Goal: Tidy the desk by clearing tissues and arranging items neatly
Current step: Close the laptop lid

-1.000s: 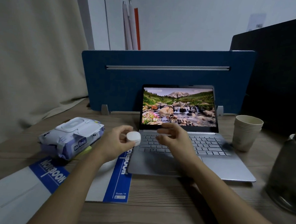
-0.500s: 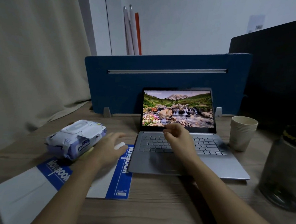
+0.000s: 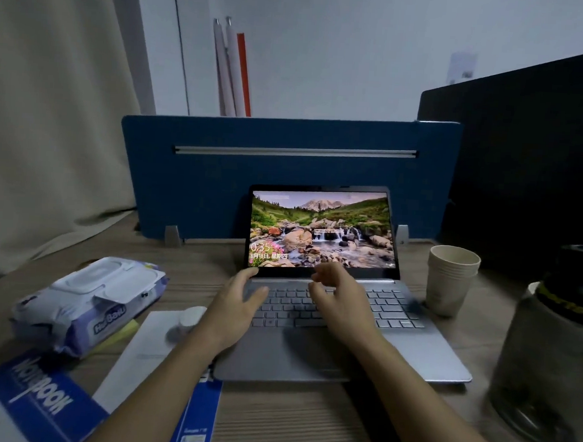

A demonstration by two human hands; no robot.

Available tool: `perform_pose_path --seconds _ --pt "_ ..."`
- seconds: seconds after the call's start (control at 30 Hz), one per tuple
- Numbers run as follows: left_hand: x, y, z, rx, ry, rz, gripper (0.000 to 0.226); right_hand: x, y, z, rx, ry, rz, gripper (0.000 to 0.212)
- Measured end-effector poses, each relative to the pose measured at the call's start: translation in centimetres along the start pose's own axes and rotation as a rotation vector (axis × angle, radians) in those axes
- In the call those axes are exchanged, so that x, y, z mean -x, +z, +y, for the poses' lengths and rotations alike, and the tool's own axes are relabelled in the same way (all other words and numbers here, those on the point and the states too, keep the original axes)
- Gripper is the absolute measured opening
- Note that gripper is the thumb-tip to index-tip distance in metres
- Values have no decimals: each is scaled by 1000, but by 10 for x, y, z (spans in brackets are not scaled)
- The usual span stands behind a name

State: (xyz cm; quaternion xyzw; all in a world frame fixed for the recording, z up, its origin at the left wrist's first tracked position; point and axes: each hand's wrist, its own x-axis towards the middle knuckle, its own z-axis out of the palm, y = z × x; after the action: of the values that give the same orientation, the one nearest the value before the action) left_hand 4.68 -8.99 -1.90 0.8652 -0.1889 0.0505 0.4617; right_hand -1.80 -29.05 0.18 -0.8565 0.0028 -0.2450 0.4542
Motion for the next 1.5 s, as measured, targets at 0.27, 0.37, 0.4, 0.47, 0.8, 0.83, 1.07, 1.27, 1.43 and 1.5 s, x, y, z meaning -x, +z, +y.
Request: perform_pose_path --seconds 0.27,0.37,0.4,0.47,0.8,0.83,1.07,1.27,1.43,1.5 --pt "-4 -2 -17 203 -14 47 46 -44 0 1 156 17 -26 56" --pt "-5 -2 -18 210 -2 69 44 -87 -3 2 361 -37 -30 62" --pt "-6 -2 -18 214 0 74 43 -102 -5 2 419 -43 -32 64" --pt "-5 -2 -18 217 3 76 43 -130 -8 3 545 -60 -24 67" --pt "-4 0 -22 227 14 77 42 -219 -16 7 808 -84 -64 74" --pt "-4 0 -22 217 15 73 43 -222 -16 7 825 -82 -72 74" --pt "-1 -2 -18 155 -11 74 47 -235 -23 -3 876 -119 -42 72" --pt "0 -2 -15 165 -20 93 54 -219 -37 -18 862 -217 29 71" --pt "-1 0 -14 228 -23 50 54 -185 -54 -37 792 -296 117 62" --pt "-1 1 -11 233 -13 39 63 -165 -64 -42 765 -333 125 60"
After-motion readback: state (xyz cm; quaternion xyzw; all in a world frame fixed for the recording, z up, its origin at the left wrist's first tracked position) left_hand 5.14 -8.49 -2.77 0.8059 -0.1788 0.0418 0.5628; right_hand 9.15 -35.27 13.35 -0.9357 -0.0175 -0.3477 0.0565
